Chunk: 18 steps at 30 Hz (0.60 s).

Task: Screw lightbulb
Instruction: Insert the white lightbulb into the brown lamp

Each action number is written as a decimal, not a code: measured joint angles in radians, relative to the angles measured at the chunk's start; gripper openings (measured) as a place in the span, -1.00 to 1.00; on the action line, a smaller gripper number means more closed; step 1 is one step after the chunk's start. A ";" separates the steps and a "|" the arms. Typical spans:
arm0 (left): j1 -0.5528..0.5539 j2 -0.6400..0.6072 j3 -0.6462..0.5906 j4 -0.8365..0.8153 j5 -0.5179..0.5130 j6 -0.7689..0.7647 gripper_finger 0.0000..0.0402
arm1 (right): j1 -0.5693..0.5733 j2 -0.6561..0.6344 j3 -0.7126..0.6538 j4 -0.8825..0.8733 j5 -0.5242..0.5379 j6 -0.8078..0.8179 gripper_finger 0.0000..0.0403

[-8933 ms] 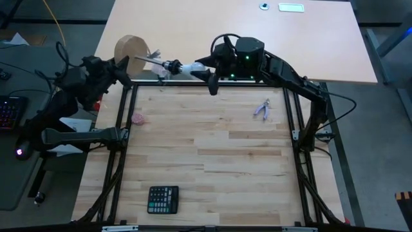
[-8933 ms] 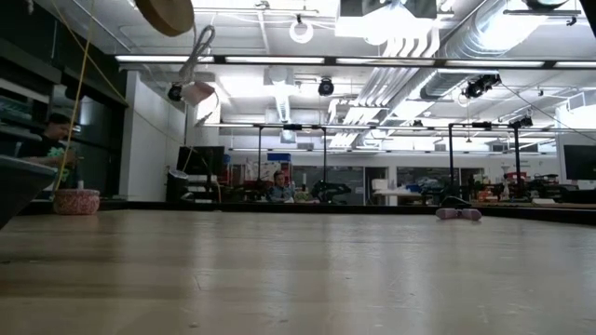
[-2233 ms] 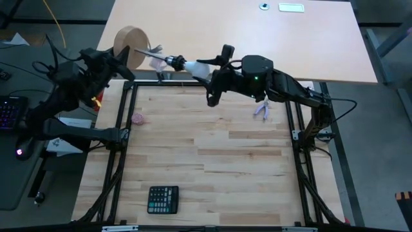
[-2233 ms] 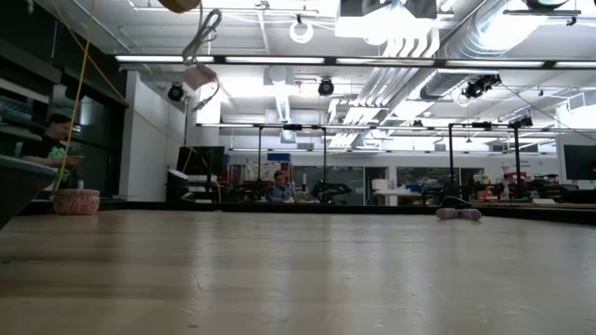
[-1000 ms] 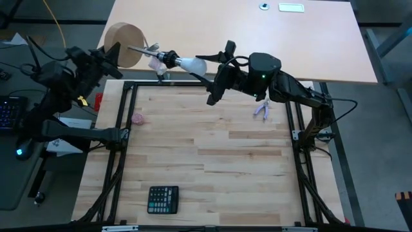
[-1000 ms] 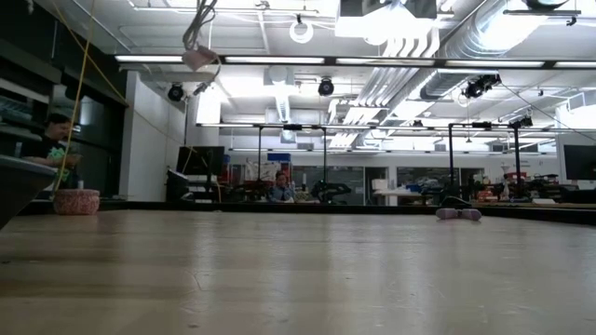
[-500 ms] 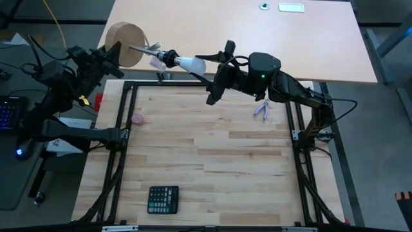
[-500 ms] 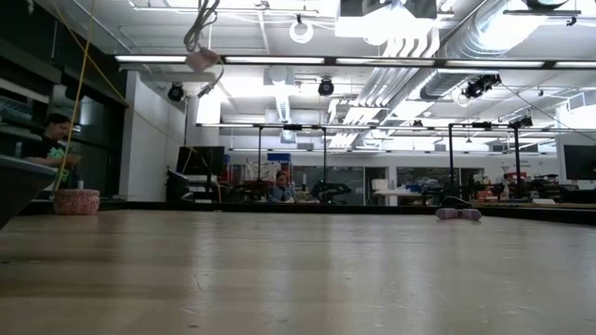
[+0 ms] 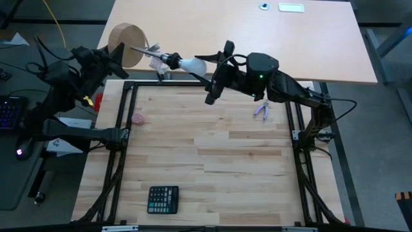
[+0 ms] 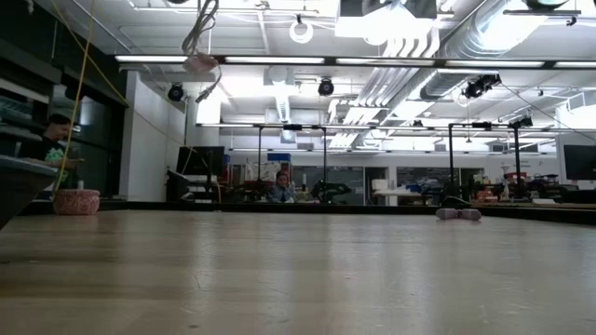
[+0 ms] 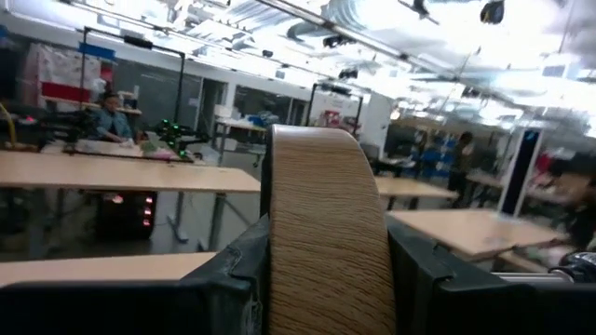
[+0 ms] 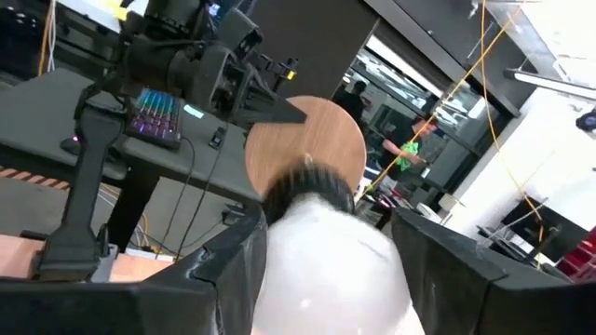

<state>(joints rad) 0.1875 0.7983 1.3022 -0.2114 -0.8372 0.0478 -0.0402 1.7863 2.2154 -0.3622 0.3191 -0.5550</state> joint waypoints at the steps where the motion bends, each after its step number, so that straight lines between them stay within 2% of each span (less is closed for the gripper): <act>1: 0.000 0.003 0.000 -0.004 -0.008 0.017 -0.39 | 0.000 0.000 0.000 0.000 -0.002 0.003 0.07; 12: -0.001 0.017 -0.004 0.009 -0.012 0.053 -0.39 | 0.000 0.002 0.000 -0.010 -0.004 -0.002 0.07; 18: -0.001 0.011 -0.004 -0.025 -0.044 0.119 -0.39 | 0.000 0.000 0.000 -0.048 0.068 -0.002 0.07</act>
<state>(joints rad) 0.1864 0.8096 1.2980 -0.2364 -0.8812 0.1668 -0.0399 1.7865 2.2150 -0.4106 0.3870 -0.5571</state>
